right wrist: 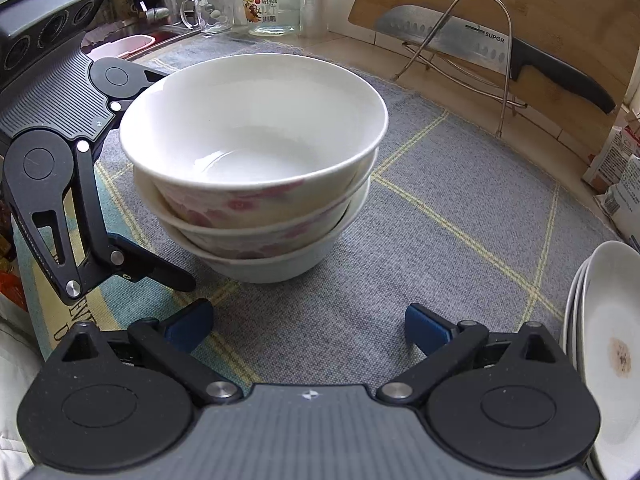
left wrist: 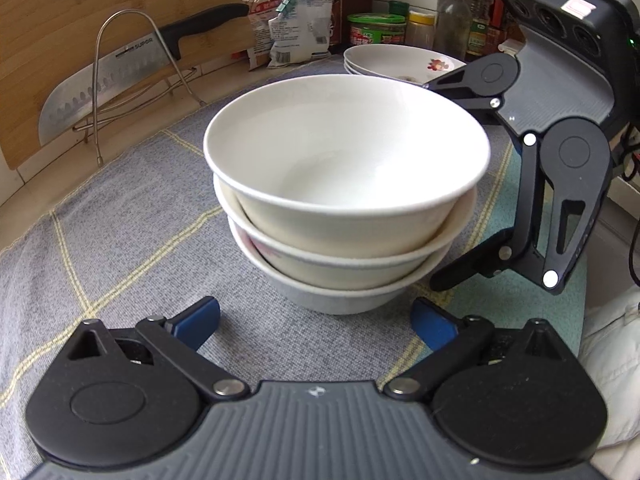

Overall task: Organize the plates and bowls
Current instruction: 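Lift the bowl stack with both tools and carry it to the plate stack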

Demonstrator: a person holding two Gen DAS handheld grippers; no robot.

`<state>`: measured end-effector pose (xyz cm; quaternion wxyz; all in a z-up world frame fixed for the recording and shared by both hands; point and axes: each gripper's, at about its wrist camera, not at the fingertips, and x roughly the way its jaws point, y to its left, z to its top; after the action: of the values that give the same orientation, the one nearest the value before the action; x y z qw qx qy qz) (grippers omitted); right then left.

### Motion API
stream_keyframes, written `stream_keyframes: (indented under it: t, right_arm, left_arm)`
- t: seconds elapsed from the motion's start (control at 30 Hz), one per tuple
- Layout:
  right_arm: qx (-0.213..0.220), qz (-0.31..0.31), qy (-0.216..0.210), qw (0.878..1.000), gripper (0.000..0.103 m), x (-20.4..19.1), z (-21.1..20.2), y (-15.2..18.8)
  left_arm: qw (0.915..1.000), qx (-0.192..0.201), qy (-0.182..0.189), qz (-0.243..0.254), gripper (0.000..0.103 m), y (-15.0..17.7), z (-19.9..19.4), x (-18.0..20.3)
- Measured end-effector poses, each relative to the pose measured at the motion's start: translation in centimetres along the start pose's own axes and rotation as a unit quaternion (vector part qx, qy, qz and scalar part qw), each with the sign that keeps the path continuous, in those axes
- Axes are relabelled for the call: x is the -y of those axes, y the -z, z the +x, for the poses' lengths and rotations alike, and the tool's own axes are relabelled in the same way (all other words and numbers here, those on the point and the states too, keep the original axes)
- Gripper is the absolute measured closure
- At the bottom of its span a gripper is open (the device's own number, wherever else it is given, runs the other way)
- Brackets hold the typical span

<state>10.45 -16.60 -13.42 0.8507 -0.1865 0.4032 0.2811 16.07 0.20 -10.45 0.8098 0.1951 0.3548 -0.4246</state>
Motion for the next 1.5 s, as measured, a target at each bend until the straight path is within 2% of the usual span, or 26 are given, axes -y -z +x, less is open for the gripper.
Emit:
stream_keyframes:
  t: [0.17, 0.23, 0.33, 0.43, 0.5, 0.63, 0.7, 0.8, 1.0, 1.5]
  right_arm:
    - [0.001, -0.011, -0.001, 1.000, 0.000, -0.4, -0.2, -1.0]
    - [0.002, -0.019, -0.006, 1.000, 0.000, -0.6, -0.4, -1.4]
    - [-0.003, -0.036, -0.011, 0.999, 0.000, -0.7, -0.4, -1.9]
    - [-0.009, -0.054, -0.022, 0.998, 0.001, -0.6, -0.3, -2.4]
    - [-0.010, -0.065, -0.032, 0.997, 0.005, -0.6, -0.3, -2.7]
    - [-0.010, -0.084, -0.051, 0.995, 0.006, -0.5, -0.7, -3.4]
    - [-0.014, -0.089, -0.062, 0.994, 0.012, -0.4, -0.6, -3.7]
    - [-0.016, -0.097, -0.070, 0.993, 0.014, -0.5, -0.6, -3.7]
    - [-0.019, -0.101, -0.075, 0.992, 0.019, -0.5, -0.4, -3.6]
    - [-0.019, -0.095, -0.071, 0.993, 0.020, -0.6, -0.2, -3.6]
  left_arm:
    - [0.9987, 0.016, 0.031, 0.038, 0.007, -0.5, -0.5, -1.3]
    - [0.9974, 0.012, 0.045, 0.055, 0.007, -0.8, -0.4, -1.5]
    - [0.9952, 0.011, 0.060, 0.077, 0.013, -1.1, -0.2, -1.6]
    - [0.9931, 0.010, 0.064, 0.097, 0.014, -1.4, -0.1, -1.5]
    - [0.9926, 0.007, 0.070, 0.100, 0.016, -1.4, -0.2, -1.5]
    - [0.9912, 0.007, 0.082, 0.104, 0.017, -1.5, -0.1, -1.7]
    - [0.9906, 0.003, 0.090, 0.103, 0.019, -1.6, 0.0, -2.0]
    - [0.9893, 0.002, 0.096, 0.110, 0.022, -1.7, 0.0, -1.9]
    - [0.9858, -0.005, 0.107, 0.129, 0.023, -2.2, 0.2, -2.0]
    - [0.9822, -0.004, 0.120, 0.145, 0.023, -2.5, 0.4, -2.4]
